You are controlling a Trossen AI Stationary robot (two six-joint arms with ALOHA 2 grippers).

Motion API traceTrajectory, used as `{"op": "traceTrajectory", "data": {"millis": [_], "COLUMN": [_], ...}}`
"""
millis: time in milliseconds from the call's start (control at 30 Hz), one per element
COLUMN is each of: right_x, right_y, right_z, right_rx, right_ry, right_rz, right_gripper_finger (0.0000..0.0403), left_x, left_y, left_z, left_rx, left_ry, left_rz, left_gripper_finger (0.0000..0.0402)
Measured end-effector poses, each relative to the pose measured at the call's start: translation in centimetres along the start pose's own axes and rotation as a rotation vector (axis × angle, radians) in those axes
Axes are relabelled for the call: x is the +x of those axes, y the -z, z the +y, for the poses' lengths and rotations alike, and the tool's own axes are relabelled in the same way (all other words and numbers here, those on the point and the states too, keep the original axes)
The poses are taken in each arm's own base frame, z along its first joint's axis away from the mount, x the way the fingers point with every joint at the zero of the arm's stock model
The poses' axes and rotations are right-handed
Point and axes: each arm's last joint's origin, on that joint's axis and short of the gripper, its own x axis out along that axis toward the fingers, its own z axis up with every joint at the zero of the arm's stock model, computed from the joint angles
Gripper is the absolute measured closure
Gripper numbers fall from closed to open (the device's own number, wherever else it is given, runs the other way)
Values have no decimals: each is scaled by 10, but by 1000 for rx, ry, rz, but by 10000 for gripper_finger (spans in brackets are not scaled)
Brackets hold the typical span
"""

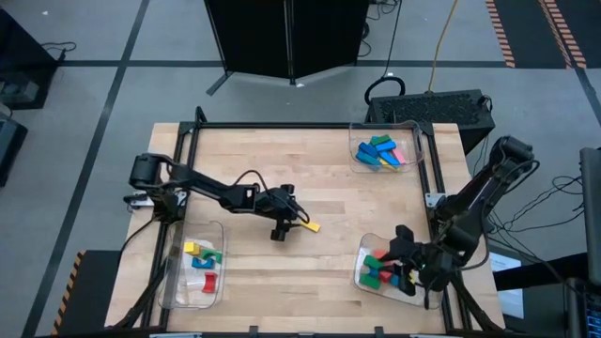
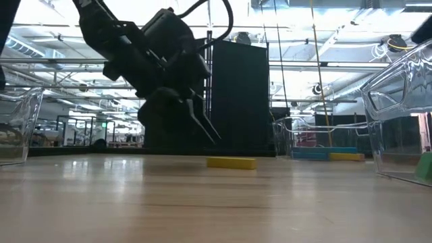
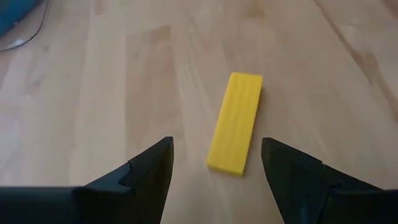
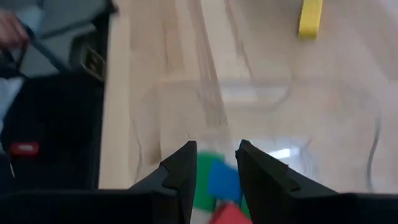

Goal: Sort blocks by size
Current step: Put the yellow rectangle block into the top right transparent bin

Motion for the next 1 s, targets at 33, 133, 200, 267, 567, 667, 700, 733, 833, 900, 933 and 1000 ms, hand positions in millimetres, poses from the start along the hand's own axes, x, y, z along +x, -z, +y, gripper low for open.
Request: {"op": "traceTrajectory", "data": {"millis": [33, 133, 200, 267, 567, 667, 700, 733, 833, 900, 933, 1000], "right_x": [-3, -10, -14, -16, -14, -14, -14, -14, -14, -14, -14, -14], "right_y": [-2, -11, -15, -19, -26, -26, -26, -26, -26, -27, -27, -27], "right_z": [0, 1, -1, -2, -7, -7, -7, -7, -6, -6, -6, -6], "right_rx": [-10, -42, -50, -51, -63, -76, -81, -82, -94, -93, -93, -96], "right_ry": [-9, -23, -9, 4, 35, 36, 36, 36, 35, 31, 33, 38], "right_rz": [-28, -133, -199, -235, -254, -256, -256, -256, -257, -263, -264, -271], "right_gripper_finger": [295, 295, 296, 296, 296, 296, 296, 296, 296, 296, 296, 296], "left_x": [2, 9, 15, 20, 36, 36, 36, 36, 36, 36, 36, 36], "left_y": [0, 2, 4, 5, 13, 14, 14, 14, 16, 16, 16, 17], "left_z": [-1, -2, -3, -3, -3, -3, -2, -2, 0, 1, 2, 4], "left_rx": [0, 1, 0, 1, -8, -38, -52, -65, -97, -101, -103, -106], "left_ry": [2, 29, 34, 34, 46, 66, 79, 89, 110, 116, 115, 119], "left_rz": [-5, -16, -8, -8, 21, 23, 22, 22, 23, 22, 23, 22], "left_gripper_finger": [157, 157, 157, 157, 157, 157, 158, 161, 179, 200, 212, 235]}}
